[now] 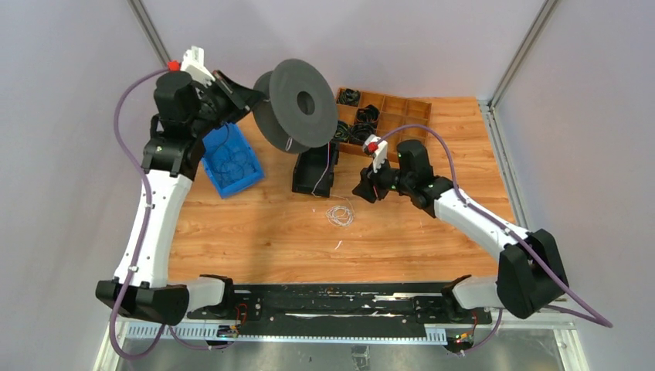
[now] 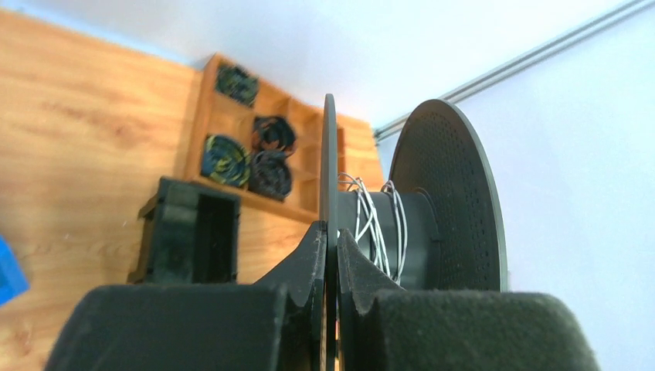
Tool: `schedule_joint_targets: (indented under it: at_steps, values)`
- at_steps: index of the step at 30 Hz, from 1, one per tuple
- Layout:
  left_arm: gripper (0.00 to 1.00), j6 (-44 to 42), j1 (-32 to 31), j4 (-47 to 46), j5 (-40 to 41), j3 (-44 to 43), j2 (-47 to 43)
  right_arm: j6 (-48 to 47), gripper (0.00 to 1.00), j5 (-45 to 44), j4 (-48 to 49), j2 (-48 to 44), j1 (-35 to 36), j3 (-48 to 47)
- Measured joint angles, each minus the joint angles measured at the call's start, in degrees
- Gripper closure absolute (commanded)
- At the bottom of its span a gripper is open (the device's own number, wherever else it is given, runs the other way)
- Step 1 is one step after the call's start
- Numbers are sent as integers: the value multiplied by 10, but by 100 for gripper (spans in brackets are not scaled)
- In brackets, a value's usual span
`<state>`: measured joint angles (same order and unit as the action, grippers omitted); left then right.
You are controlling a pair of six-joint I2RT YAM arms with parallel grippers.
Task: Wrap the cables
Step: Wrap the cable around the cable reel.
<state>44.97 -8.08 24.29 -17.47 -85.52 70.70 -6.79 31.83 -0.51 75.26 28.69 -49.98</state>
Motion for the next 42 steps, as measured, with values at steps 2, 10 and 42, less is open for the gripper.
schedule_joint_targets:
  at_steps: [2,10,42]
  values:
    - [100,0,3,5,-9,-37,0,0,54,2,10,14,-2,0]
    - [100,14,5,2,-75,-197,-7,-3,51,52,63,59,-2,0]
    - [100,132,17,-82,-150,-55,-3,-29,45,153,193,273,51,-94]
